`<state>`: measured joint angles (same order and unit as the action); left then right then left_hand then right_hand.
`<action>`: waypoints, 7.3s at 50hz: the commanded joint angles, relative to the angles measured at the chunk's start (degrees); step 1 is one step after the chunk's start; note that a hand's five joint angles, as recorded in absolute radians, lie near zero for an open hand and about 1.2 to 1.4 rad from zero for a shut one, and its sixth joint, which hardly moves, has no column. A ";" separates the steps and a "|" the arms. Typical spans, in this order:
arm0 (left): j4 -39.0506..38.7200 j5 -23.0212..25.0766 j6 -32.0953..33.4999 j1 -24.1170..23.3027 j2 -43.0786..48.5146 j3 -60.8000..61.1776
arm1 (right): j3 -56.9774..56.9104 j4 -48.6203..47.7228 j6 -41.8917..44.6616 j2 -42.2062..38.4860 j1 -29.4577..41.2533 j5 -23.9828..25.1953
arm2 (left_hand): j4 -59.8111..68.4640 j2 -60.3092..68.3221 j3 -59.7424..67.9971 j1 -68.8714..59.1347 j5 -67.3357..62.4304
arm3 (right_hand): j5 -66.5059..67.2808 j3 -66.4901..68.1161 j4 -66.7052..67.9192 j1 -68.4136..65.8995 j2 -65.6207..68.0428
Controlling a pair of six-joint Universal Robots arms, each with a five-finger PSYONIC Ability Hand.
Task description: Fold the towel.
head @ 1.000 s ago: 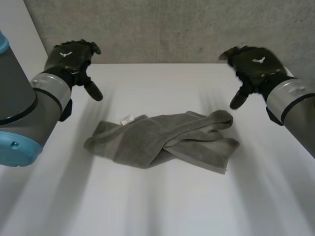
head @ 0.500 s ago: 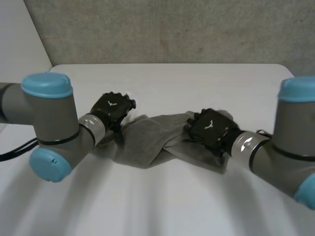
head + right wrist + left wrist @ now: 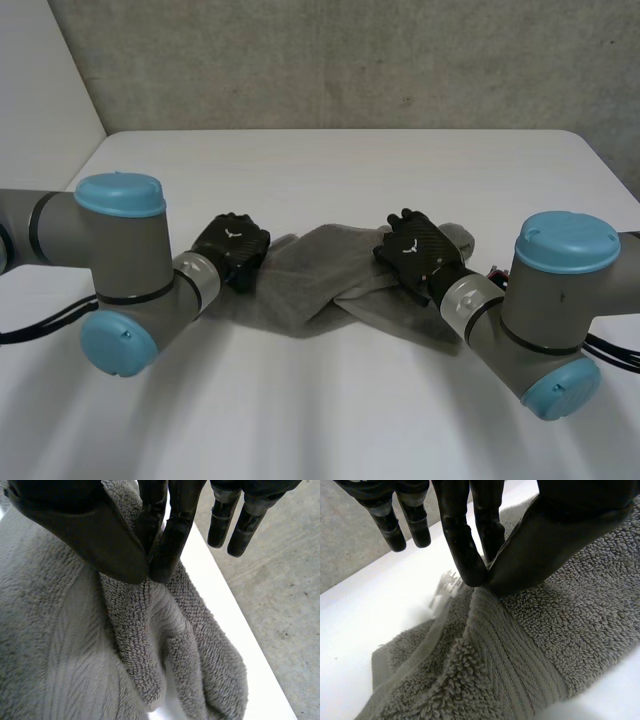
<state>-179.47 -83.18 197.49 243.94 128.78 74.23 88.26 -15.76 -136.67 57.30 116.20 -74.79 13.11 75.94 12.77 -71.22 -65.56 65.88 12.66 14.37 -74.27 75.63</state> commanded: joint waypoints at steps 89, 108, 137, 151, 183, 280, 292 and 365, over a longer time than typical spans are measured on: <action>-11.24 2.41 -3.25 4.53 -22.96 26.05 | 20.11 0.31 15.73 10.83 -20.14 25.40 | -3.11 -63.03 -2.77 58.31 62.65 | -51.23 -2.66 -4.37 49.61 -50.98; -12.92 2.41 -3.08 4.35 -18.56 23.59 | 1.51 -5.84 -16.80 8.18 -18.03 19.11 | -3.11 -63.20 -2.77 58.48 62.82 | 4.12 -2.66 -4.37 -5.73 4.37; -16.88 2.32 -3.07 5.49 -16.71 22.98 | -8.63 -1.73 -14.59 0.53 -22.69 -5.80 | -3.11 -62.86 -2.77 58.14 62.48 | -65.88 -2.66 -4.37 64.27 -65.63; -16.97 2.58 -3.07 5.49 -11.53 18.50 | 2.18 -2.52 -14.59 8.88 -22.25 4.22 | -3.11 -61.18 -2.77 56.46 60.80 | -65.88 -2.66 -4.37 64.27 -65.63; -16.09 2.50 1.67 4.79 0.86 4.79 | -14.87 2.85 -11.42 -5.18 -24.80 -0.35 | -3.11 -48.40 -2.77 43.68 48.02 | -65.88 -2.66 -4.37 64.27 -65.63; -4.84 10.41 -5.89 12.70 -27.53 23.33 | 6.40 10.91 -4.59 15.12 -29.62 19.95 | -3.11 -61.01 -2.77 56.29 60.63 | -65.88 -2.66 -4.37 64.27 -65.63; -5.01 10.49 3.78 13.05 -28.58 31.59 | 4.30 14.10 2.81 7.40 -32.71 20.30 | -3.11 -56.30 -2.77 51.58 55.92 | -55.38 -2.66 -4.37 53.77 -55.14; -14.25 3.72 9.85 11.73 -6.34 13.22 | -1.51 11.29 1.93 -2.28 -32.18 18.64 | -3.11 3.59 -2.77 -8.31 -3.96 | -52.67 -2.66 -4.37 51.06 -52.43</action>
<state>-196.15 -79.70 208.73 255.05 122.14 88.68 86.84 -3.79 -134.74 55.02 84.01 -55.38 13.11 74.19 12.77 -71.03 -64.87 12.73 12.66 14.37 -20.95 20.76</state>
